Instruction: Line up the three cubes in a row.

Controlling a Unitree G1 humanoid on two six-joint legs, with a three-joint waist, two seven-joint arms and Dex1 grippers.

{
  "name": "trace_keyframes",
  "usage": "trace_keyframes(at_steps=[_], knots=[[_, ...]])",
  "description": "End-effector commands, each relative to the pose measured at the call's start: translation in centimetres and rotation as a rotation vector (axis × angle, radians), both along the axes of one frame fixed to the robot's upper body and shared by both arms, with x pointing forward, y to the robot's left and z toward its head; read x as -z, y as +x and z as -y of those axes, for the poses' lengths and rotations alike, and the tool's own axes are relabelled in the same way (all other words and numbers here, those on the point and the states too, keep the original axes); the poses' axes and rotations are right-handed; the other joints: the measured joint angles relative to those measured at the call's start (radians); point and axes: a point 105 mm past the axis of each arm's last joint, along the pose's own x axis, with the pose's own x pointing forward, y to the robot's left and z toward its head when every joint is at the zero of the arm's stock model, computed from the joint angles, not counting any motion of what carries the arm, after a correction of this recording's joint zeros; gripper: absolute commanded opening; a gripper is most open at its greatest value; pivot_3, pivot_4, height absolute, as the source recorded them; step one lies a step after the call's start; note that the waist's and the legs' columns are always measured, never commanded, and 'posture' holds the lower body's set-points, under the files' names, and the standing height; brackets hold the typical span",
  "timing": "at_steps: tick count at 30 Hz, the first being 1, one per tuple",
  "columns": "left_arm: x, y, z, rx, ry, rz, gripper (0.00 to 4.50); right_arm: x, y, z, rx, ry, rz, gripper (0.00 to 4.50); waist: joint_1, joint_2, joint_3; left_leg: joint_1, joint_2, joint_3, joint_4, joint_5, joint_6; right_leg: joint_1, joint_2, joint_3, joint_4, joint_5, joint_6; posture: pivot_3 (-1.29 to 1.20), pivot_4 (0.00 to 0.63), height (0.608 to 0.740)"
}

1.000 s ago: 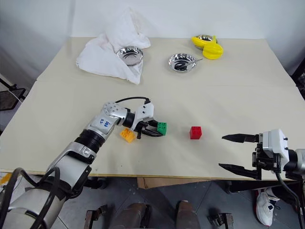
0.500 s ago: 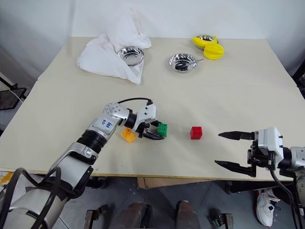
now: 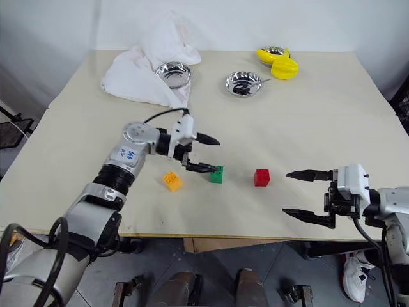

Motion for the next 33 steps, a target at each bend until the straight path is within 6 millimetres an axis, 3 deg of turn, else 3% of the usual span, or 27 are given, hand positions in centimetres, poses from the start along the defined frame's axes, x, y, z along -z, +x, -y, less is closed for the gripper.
trace_keyframes(at_steps=[1,3,6,9,14,21,24,27,30,33], knots=[[-2.2,-1.0,-3.4,0.022,-0.117,0.075,4.26,-0.4,0.4,-0.5,-0.027,0.011,0.024,4.5,-0.013,0.0,0.0,0.0,0.0,0.0,0.0,0.0,0.0,0.0,0.0,-0.001,0.0,0.0,0.0,0.0,0.15,0.74],[-2.1,-1.5,-6.1,-0.017,-0.14,0.119,4.39,-0.6,0.8,-0.7,-0.032,0.023,0.015,4.5,-0.019,0.0,0.0,0.0,0.001,0.0,-0.001,0.0,0.0,0.0,-0.001,-0.003,0.001,0.0,0.0,0.0,0.15,0.74],[-1.3,-2.7,-11.8,-0.182,-0.154,0.118,4.39,-1.0,1.3,-1.1,-0.04,0.042,0.003,4.5,-0.039,0.001,0.0,0.001,0.002,0.0,-0.002,0.0,0.0,0.0,-0.002,-0.004,0.001,0.0,-0.001,0.0,0.15,0.74],[-0.5,-5.4,-16.7,-0.341,-0.143,0.153,4.39,-1.1,1.6,-1.2,-0.064,0.037,0.014,4.5,-0.054,0.001,0.0,0.001,0.005,-0.001,-0.004,-0.001,-0.002,-0.001,-0.001,-0.005,0.003,0.001,-0.003,0.0,0.15,0.74],[-0.4,-9.7,-20.8,-0.549,-0.149,0.123,4.39,-1.6,2.0,-1.7,-0.105,0.036,0.014,4.5,-0.037,0.001,0.0,0.001,0.005,-0.003,-0.002,-0.001,-0.002,0.001,-0.001,-0.006,-0.002,0.003,-0.006,0.0,0.15,0.74],[5.7,-17.0,-26.6,-0.885,-0.124,-0.087,4.39,-2.6,2.4,-3.2,-0.194,0.042,0.041,4.5,-0.032,0.002,0.0,0.003,0.006,-0.002,-0.004,-0.002,-0.002,0.002,-0.001,-0.005,-0.004,0.002,-0.008,0.0,0.15,0.74],[6.7,-18.2,-27.0,-0.953,-0.124,-0.103,4.39,-2.9,2.4,-3.3,-0.21,0.039,0.044,4.5,-0.028,0.002,0.0,0.003,0.006,-0.002,-0.004,-0.002,-0.002,0.002,-0.001,-0.005,-0.005,0.002,-0.008,0.0,0.15,0.74],[7.2,-18.5,-25.9,-0.947,-0.144,-0.133,4.39,-3.0,2.5,-3.3,-0.216,0.033,0.048,4.5,-0.007,0.002,0.0,0.003,0.006,-0.003,-0.003,-0.002,-0.002,0.004,-0.001,-0.004,-0.007,0.003,-0.009,0.0,0.15,0.74],[7.2,-17.7,-23.5,-0.895,-0.198,-0.158,4.39,-3.1,2.5,-3.1,-0.22,0.019,0.044,4.5,-0.004,0.002,0.0,0.003,0.006,-0.003,-0.003,-0.002,-0.002,0.005,-0.002,-0.004,-0.008,0.004,-0.01,0.0,0.15,0.74],[6.1,-15.2,-20.1,-0.825,-0.238,-0.149,4.39,-3.0,2.3,-2.3,-0.203,0.002,0.03,4.5,-0.003,0.002,0.0,0.003,0.006,-0.003,-0.004,-0.002,-0.002,0.005,-0.002,-0.004,-0.008,0.004,-0.01,0.0,0.15,0.74]])
